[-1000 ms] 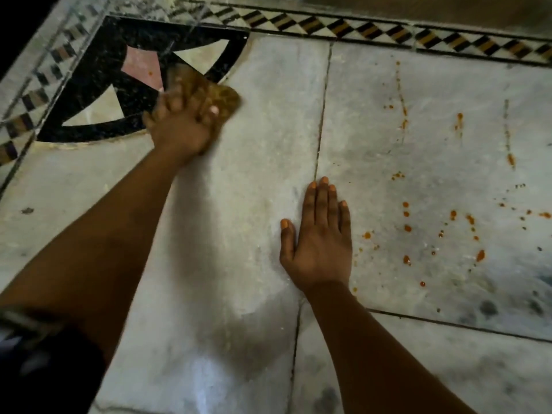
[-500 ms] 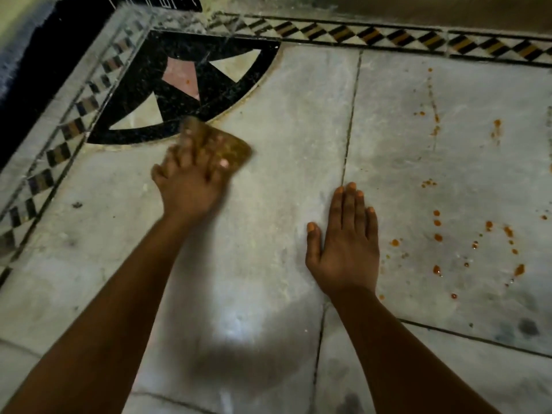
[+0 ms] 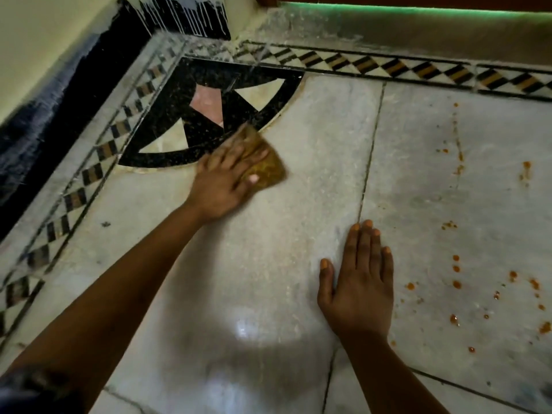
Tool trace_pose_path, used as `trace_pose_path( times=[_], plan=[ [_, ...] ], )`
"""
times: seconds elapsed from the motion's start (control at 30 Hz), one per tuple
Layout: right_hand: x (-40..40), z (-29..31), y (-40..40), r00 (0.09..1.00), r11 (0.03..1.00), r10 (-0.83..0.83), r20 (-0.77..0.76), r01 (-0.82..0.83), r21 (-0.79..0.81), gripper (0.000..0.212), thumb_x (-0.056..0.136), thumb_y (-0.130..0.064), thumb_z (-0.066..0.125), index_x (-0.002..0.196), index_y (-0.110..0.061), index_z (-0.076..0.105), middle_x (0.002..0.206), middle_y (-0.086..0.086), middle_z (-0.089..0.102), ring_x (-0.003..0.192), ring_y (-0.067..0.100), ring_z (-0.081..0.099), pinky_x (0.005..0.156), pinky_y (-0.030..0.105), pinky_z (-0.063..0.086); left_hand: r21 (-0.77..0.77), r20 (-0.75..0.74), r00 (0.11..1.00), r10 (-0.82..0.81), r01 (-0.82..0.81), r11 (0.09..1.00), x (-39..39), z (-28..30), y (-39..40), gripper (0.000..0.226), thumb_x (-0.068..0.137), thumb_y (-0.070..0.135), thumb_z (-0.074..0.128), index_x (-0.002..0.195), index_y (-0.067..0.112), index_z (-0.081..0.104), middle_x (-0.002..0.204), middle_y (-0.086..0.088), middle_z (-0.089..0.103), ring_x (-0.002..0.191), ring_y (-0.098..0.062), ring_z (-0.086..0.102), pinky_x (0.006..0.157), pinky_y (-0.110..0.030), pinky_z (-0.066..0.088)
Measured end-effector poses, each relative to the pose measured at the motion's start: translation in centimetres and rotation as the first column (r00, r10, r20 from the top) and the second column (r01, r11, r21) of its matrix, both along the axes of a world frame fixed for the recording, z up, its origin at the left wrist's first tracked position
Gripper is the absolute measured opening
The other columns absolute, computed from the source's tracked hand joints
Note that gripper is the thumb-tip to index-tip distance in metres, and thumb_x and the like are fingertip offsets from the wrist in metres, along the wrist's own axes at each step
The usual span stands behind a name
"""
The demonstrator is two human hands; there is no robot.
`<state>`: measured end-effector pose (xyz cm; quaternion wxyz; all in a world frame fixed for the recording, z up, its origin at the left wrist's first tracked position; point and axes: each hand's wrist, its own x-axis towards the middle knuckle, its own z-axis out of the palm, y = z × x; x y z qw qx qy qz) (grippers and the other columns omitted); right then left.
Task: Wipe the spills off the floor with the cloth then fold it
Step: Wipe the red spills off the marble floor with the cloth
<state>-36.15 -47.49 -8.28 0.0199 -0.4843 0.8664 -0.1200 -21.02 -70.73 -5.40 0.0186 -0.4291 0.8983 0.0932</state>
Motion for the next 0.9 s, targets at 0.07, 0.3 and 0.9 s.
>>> trace_pose_path(
  times=[0.07, 0.3, 0.9],
  plan=[
    [0.0, 0.0, -0.1, 1.0, 1.0, 0.002, 0.001, -0.002, 0.006, 0.069, 0.09, -0.041, 0.031, 0.144, 0.002, 0.028, 0.151, 0.02, 0.027, 0.14, 0.031, 0.025, 0.114, 0.043, 0.016, -0.038, 0.006, 0.981, 0.196, -0.196, 0.98, 2.4, -0.2, -1.5, 0.063, 0.09, 0.058, 0.013, 0.147, 0.033, 0.021, 0.156, -0.008, 0.018, 0.142, -0.03, 0.015, 0.11, -0.051, 0.011],
    [0.0, -0.2, -0.1, 1.0, 1.0, 0.002, -0.003, -0.002, 0.015, 0.07, 0.09, -0.042, 0.03, 0.145, 0.001, 0.025, 0.152, 0.018, 0.023, 0.142, 0.028, 0.021, 0.115, 0.042, 0.014, 0.138, 0.027, 0.806, 0.592, -0.589, 0.796, -5.9, 1.8, -10.7, 0.053, 0.098, 0.053, 0.018, 0.148, 0.038, 0.008, 0.159, -0.007, -0.004, 0.144, -0.036, -0.002, 0.11, -0.061, 0.0],
    [0.1, -0.4, -0.1, 1.0, 1.0, 0.004, -0.011, -0.004, -0.026, 0.07, 0.09, -0.044, 0.028, 0.144, 0.001, 0.028, 0.151, 0.021, 0.027, 0.14, 0.032, 0.025, 0.114, 0.04, 0.01, 0.06, -0.081, 0.805, 0.588, -0.585, 0.809, -4.0, -0.2, 0.9, 0.051, 0.097, 0.051, 0.026, 0.146, 0.041, 0.018, 0.159, -0.008, 0.0, 0.143, -0.04, -0.001, 0.109, -0.065, -0.003]
  ],
)
